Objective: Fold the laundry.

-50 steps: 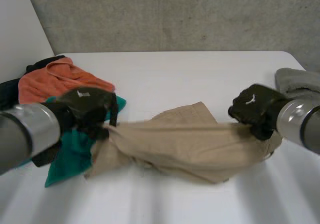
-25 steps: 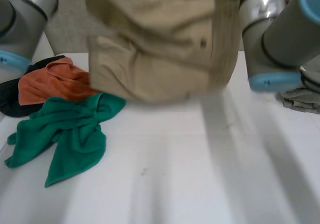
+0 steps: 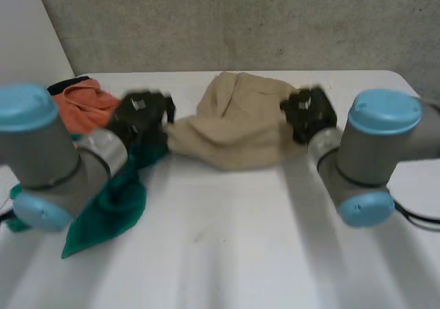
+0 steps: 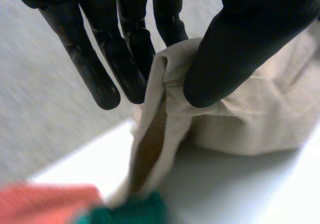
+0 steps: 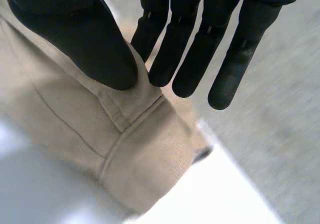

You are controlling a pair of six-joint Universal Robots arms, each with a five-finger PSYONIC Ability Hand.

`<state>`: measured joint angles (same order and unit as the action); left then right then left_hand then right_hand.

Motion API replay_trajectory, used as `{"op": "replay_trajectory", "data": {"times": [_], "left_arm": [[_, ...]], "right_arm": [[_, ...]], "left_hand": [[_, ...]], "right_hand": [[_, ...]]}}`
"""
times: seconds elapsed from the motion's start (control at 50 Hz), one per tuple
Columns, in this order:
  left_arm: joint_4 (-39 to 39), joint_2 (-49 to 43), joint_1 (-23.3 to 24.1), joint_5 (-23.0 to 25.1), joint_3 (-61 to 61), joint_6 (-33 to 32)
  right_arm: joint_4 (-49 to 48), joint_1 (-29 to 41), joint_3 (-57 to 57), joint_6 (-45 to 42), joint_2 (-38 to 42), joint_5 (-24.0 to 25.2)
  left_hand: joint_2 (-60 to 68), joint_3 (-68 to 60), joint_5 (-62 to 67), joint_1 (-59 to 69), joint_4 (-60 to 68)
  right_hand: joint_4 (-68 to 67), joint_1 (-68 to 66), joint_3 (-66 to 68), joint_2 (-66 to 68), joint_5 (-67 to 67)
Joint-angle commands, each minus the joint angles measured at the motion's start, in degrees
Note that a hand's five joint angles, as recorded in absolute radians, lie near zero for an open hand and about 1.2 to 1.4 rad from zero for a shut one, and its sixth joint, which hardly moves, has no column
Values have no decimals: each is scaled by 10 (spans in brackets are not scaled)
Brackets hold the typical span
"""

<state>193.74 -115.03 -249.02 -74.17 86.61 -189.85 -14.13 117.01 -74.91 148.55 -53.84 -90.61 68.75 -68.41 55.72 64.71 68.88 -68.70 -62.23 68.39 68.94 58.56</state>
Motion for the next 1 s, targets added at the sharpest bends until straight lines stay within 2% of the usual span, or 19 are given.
{"op": "replay_trajectory", "data": {"times": [0.02, 0.14, 0.16, 0.18, 0.28, 0.42, 0.54, 0.64, 0.72, 0.88, 1.0], "left_arm": [[-63, 24, 22, -2, 65, -34], [-123, 67, 27, -21, 80, -35], [-127, 72, 27, -24, 80, -35], [-129, 78, 26, -27, 80, -35], [-129, 88, 20, -32, 71, -34], [-138, 84, 10, -30, 35, -27], [-144, 68, 3, -28, 9, -15], [-151, 56, 2, -27, -13, -2], [-157, 47, 4, -28, -28, 4], [-166, 42, 2, -27, -41, 4], [-176, 45, 2, -29, -38, 5]], "right_arm": [[51, -21, -41, -19, 8, 26], [132, -32, -62, -22, -23, 45], [134, -35, -66, -18, -29, 47], [129, -43, -76, 0, -42, 50], [94, -67, -103, 71, -90, 59], [129, -100, -153, 133, -159, 79], [140, -115, -216, 113, -193, 120], [104, -101, -255, 97, -175, 134], [49, -78, -262, 105, -139, 120], [-41, -46, -217, 109, -59, 39], [-66, -37, -181, 102, -15, 23]], "left_hand": [[112, -116, 143, 153, 111], [112, -116, 143, 153, 111], [112, -116, 143, 153, 111], [112, -116, 143, 153, 111], [112, -116, 143, 153, 111], [112, -116, 143, 153, 111], [112, -116, 143, 153, 111], [112, -116, 143, 153, 111], [112, -116, 143, 153, 111], [112, -116, 143, 153, 111], [112, -116, 143, 153, 111]], "right_hand": [[-113, -178, 116, 111, 114], [-106, -171, 109, 104, 107], [24, -41, -21, -26, -22], [257, 192, -253, -259, -255], [373, 309, -370, -376, -372], [389, 324, -385, -391, -387], [370, 305, -367, -372, -369], [355, 290, -352, -357, -354], [331, 267, -328, -334, -330], [328, 263, -325, -330, -327], [263, 198, -259, -265, -261]]}}
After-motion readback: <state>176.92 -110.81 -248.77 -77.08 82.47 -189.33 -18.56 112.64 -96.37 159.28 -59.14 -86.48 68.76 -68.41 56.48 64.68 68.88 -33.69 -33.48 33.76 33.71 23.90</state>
